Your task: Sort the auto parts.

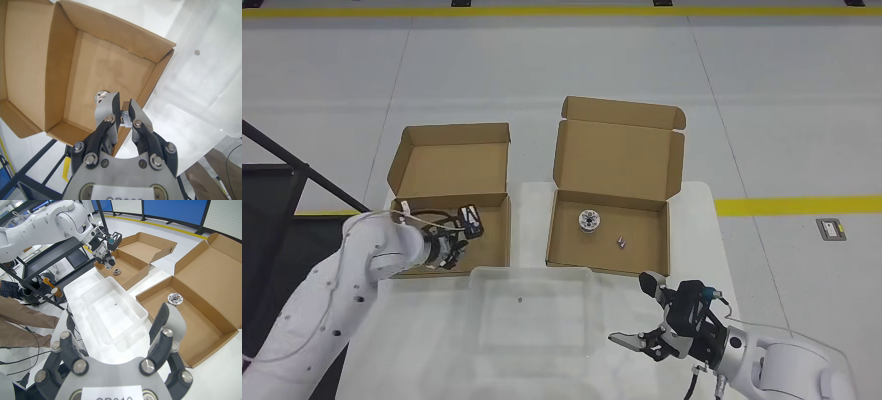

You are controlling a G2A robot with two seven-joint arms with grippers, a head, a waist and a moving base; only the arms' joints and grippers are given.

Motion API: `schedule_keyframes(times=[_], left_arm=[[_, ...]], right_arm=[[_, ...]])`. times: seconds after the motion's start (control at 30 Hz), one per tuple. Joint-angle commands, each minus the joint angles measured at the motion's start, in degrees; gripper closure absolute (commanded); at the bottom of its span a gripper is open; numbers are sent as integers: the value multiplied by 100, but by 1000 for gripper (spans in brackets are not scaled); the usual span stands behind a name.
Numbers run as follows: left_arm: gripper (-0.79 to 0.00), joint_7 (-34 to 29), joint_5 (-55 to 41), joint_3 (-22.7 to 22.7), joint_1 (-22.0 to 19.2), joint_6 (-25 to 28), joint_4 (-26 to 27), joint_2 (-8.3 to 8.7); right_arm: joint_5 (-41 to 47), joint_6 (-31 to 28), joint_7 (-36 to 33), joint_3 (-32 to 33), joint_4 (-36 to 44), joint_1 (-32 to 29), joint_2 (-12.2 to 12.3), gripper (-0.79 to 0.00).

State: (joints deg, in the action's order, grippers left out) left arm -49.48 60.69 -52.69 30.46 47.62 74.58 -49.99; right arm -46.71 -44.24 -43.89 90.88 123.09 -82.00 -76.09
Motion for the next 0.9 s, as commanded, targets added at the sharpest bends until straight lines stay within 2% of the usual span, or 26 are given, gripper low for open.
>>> schedule_keyframes(times=[0.0,0.27,0.8,0.87], left_arm=[[0,142,103,259,-233,0,-308,-111],[0,660,653,1036,-762,-340,-1219,-530],[0,1273,468,1773,-1531,-717,-3179,-1419],[-62,1330,513,1827,-1606,-747,-3364,-1512]], right_arm=[[0,0,0,0,0,0,0,-785],[0,0,0,0,0,0,0,-785],[0,0,0,0,0,0,0,-785],[0,0,0,0,0,0,0,-785]])
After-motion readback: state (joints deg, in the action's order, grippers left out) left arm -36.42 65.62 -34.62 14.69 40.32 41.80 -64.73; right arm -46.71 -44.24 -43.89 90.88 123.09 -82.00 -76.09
